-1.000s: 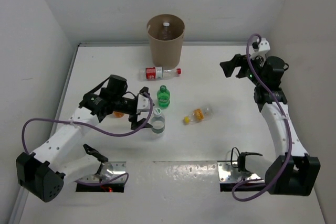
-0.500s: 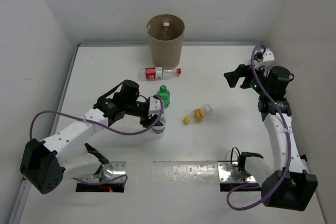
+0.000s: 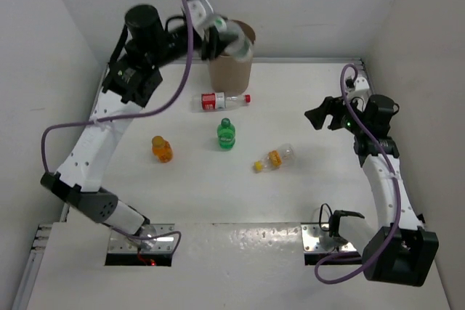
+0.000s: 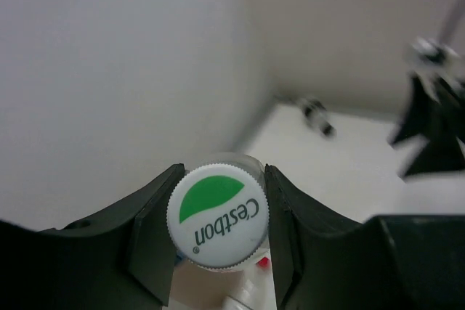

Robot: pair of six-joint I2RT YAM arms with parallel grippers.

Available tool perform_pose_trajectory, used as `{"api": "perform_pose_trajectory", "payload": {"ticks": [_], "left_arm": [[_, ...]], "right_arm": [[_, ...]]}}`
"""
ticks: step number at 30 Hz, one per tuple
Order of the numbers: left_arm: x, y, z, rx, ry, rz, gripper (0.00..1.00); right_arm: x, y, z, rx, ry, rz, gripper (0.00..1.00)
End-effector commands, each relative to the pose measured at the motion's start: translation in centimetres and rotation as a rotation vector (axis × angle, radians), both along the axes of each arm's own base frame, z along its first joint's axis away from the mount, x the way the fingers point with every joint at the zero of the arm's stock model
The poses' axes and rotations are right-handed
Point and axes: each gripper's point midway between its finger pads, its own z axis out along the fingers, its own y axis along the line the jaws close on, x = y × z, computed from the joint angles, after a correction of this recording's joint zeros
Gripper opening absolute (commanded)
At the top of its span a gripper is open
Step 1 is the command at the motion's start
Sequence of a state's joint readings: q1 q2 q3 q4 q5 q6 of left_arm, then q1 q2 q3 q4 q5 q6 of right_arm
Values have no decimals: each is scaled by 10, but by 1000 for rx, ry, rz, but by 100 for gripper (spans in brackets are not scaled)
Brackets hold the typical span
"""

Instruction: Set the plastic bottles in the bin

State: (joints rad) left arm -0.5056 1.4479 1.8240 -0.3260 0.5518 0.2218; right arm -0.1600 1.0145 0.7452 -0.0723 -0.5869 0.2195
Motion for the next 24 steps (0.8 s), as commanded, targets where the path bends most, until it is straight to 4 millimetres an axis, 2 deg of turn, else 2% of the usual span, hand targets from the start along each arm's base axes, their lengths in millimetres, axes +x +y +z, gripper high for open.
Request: {"api": "perform_pose_trajectory", "payload": {"ticks": [1, 2, 3, 5, 6, 7, 9, 10, 11, 13, 14, 15, 16, 17, 18, 19, 20, 21, 22, 23, 24], "left_arm": [[76, 30, 42, -145, -17, 309, 6], [87, 42, 66, -175, -72, 363, 6], [118, 36, 45, -157, -36, 416, 6], [147, 44, 38, -146, -47, 470, 6], [159, 54, 42, -155, -70, 510, 6], [181, 50, 20, -132, -41, 521, 6], [206, 51, -6, -110, -11, 550, 6], [210, 59, -7, -110, -11, 566, 6], [223, 55, -32, -85, 22, 568, 6], [240, 67, -54, -75, 60, 596, 9], [245, 69, -59, -83, 69, 594, 10], [254, 69, -75, -82, 99, 594, 14], [257, 70, -83, -93, 129, 572, 34], [259, 66, -87, -101, 141, 552, 48], [261, 68, -86, -112, 145, 545, 60], [258, 64, -80, -137, 154, 526, 81], [256, 59, -77, -138, 147, 490, 90], [254, 56, -78, -146, 157, 475, 94], [248, 55, -65, -159, 133, 455, 94], [241, 51, -54, -173, 118, 420, 96], [236, 51, -46, -178, 106, 407, 96]], "right_arm": [[3, 8, 5, -19, -36, 66, 84], [5, 10, 3, -18, -31, 76, 84], [5, 10, 7, -18, -38, 80, 84], [7, 12, 6, -16, -33, 93, 84], [9, 15, 9, -22, -41, 105, 84], [10, 16, 10, -23, -44, 108, 84], [11, 22, 11, -30, -44, 131, 84], [13, 23, 13, -41, -56, 140, 84], [13, 25, 13, -46, -58, 150, 84], [15, 35, 16, -67, -78, 188, 85], [14, 42, 17, -75, -86, 212, 86], [17, 44, 16, -103, -103, 227, 86], [19, 52, 20, -112, -118, 251, 88], [19, 65, 16, -124, -114, 290, 88], [23, 67, 22, -154, -141, 295, 88], [25, 79, 23, -162, -146, 321, 88], [29, 81, 17, -189, -151, 335, 88], [38, 83, 27, -201, -201, 324, 88], [43, 91, 20, -201, -194, 340, 88], [52, 94, 23, -205, -234, 336, 88], [53, 96, 27, -205, -253, 340, 88]]}}
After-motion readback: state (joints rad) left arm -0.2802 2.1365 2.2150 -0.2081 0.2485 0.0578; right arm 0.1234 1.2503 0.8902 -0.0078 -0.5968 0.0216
